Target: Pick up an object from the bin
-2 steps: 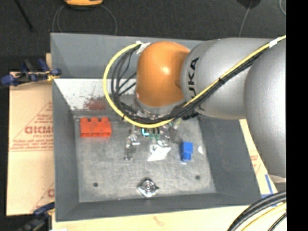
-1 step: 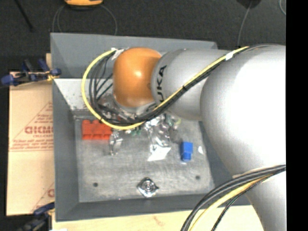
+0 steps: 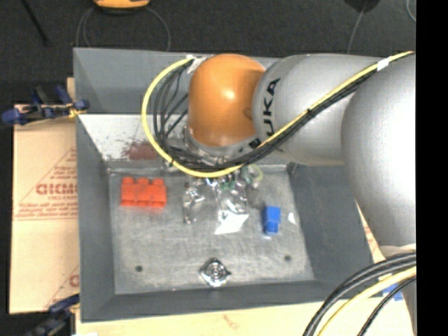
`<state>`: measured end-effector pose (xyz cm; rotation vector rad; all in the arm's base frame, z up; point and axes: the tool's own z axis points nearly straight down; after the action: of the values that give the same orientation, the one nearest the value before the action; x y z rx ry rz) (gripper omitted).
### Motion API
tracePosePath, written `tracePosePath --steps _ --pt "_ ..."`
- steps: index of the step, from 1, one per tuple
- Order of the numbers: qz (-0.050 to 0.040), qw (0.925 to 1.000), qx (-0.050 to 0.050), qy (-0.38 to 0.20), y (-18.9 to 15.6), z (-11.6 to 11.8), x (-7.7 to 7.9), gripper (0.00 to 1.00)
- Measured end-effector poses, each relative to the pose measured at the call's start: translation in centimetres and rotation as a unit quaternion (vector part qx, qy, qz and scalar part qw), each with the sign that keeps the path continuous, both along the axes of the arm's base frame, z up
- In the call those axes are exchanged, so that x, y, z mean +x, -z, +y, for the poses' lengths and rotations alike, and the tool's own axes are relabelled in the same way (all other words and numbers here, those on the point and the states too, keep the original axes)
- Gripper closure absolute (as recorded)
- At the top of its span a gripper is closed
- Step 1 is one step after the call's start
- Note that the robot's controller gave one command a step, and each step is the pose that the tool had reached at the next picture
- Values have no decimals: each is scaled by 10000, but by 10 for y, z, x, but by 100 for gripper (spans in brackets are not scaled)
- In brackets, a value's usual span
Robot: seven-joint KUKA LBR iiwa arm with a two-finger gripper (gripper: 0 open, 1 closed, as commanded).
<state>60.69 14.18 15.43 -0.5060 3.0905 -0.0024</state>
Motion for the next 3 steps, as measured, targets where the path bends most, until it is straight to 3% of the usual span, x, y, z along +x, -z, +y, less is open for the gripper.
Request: tracePosePath --steps 1,2,3 --pt "-40 9930 24 -1176 57 36 18 0" --pt "-73 9932 45 -1161 56 38 20 100" --pt "-16 9734 -15 -2292 -101 27 16 100"
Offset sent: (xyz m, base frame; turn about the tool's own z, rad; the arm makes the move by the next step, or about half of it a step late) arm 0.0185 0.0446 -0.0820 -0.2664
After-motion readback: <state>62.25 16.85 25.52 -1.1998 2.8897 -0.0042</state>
